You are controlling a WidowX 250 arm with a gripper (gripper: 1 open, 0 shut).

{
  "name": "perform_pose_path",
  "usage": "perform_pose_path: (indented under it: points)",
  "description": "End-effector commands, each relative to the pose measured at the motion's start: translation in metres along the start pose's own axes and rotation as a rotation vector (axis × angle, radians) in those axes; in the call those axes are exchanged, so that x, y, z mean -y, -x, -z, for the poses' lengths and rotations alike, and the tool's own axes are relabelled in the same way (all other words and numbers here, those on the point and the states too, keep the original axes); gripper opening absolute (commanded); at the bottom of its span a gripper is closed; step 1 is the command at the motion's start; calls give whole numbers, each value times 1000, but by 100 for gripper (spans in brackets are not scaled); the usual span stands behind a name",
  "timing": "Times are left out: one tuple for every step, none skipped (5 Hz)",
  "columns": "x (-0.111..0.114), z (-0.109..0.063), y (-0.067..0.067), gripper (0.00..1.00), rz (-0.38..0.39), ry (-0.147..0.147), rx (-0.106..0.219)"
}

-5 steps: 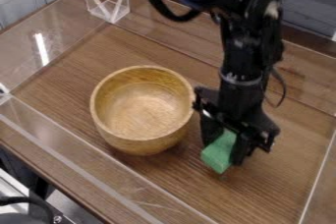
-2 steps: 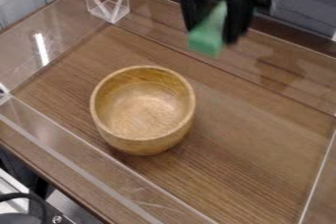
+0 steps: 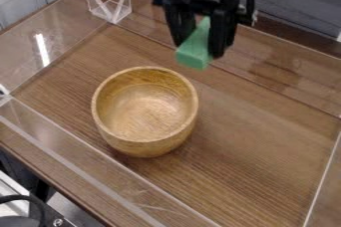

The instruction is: Put the green block in the brown bowl

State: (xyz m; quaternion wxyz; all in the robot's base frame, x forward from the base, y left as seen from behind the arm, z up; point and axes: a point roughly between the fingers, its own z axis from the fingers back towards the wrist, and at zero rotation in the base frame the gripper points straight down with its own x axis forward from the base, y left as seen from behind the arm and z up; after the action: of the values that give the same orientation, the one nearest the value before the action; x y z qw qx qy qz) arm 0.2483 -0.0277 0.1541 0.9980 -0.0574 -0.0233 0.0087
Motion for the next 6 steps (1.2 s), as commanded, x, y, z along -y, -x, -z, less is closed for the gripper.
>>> perform_pose_path:
  points:
    - [8, -7, 0, 0, 35, 12, 78]
    - [16, -2, 7, 0, 56, 16, 91]
    - [22, 2, 13, 0, 72, 19, 103]
    - [24, 3, 16, 0, 80, 24, 113]
    - [25, 4, 18, 0, 86, 29, 120]
    - [25, 4, 20, 0, 92, 36, 125]
